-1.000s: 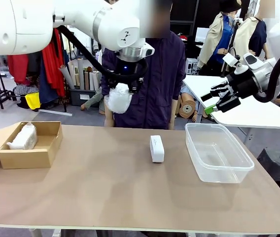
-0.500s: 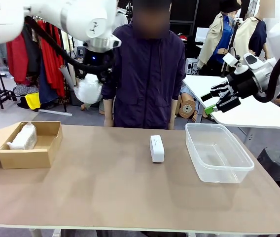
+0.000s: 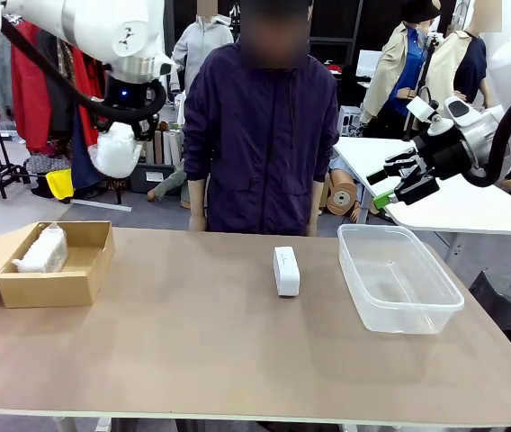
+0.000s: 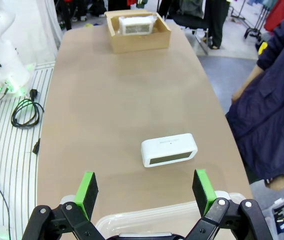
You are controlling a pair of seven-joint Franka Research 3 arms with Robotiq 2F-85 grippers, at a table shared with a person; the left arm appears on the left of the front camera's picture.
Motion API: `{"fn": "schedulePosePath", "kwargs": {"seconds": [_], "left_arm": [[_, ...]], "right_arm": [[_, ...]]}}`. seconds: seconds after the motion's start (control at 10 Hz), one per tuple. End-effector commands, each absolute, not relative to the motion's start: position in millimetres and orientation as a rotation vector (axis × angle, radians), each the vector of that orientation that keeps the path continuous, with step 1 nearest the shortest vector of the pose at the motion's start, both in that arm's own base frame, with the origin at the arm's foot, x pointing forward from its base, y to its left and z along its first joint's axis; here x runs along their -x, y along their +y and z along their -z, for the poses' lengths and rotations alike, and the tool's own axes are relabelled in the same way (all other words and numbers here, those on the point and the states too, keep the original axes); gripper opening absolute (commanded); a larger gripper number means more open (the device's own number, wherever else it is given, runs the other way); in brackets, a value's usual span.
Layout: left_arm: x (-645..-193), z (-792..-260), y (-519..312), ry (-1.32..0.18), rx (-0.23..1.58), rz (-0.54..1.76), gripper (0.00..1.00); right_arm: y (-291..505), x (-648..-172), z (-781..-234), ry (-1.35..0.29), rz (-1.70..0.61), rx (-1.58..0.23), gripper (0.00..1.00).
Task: Separate and place wrapped and unwrapped clocks.
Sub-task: If the picked Digital clock is wrapped, place it in the Package Box ; if not, place it in the Organizing box.
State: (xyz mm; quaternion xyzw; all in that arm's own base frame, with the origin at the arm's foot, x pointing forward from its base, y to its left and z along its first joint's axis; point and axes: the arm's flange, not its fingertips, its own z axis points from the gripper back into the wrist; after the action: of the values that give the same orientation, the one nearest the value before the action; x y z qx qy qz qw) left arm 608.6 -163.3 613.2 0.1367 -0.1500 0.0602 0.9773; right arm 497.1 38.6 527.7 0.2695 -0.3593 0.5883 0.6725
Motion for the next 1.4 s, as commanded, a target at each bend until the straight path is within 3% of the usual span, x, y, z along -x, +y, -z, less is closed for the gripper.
{"fn": "schedulePosePath", "kwargs": {"seconds": [0.0,0.2,0.6,1.0,1.1,1.3], "left_arm": [[-604.8,-596.6,-133.8,-0.274,-0.277,-0.207,0.00],[-592.8,-571.8,-104.8,-0.214,-0.321,-0.262,0.00],[-557.5,-511.7,-74.8,-0.206,-0.107,-0.218,0.00],[-550.7,-497.2,-54.5,-0.184,-0.001,-0.224,0.00],[-552.5,-494.1,-70.7,-0.169,-0.091,-0.214,0.00],[-552.5,-494.1,-70.7,-0.169,-0.091,-0.214,0.00]], "right_arm": [[39.5,-496.4,-529.7,-0.816,-1.333,-0.611,1.00],[39.5,-496.4,-529.7,-0.816,-1.333,-0.611,1.00],[39.5,-496.4,-529.7,-0.816,-1.333,-0.611,1.00],[39.5,-496.4,-529.7,-0.816,-1.333,-0.611,1.00],[39.5,-496.4,-529.7,-0.816,-1.333,-0.611,1.00],[39.5,-496.4,-529.7,-0.816,-1.333,-0.611,1.00]]}}
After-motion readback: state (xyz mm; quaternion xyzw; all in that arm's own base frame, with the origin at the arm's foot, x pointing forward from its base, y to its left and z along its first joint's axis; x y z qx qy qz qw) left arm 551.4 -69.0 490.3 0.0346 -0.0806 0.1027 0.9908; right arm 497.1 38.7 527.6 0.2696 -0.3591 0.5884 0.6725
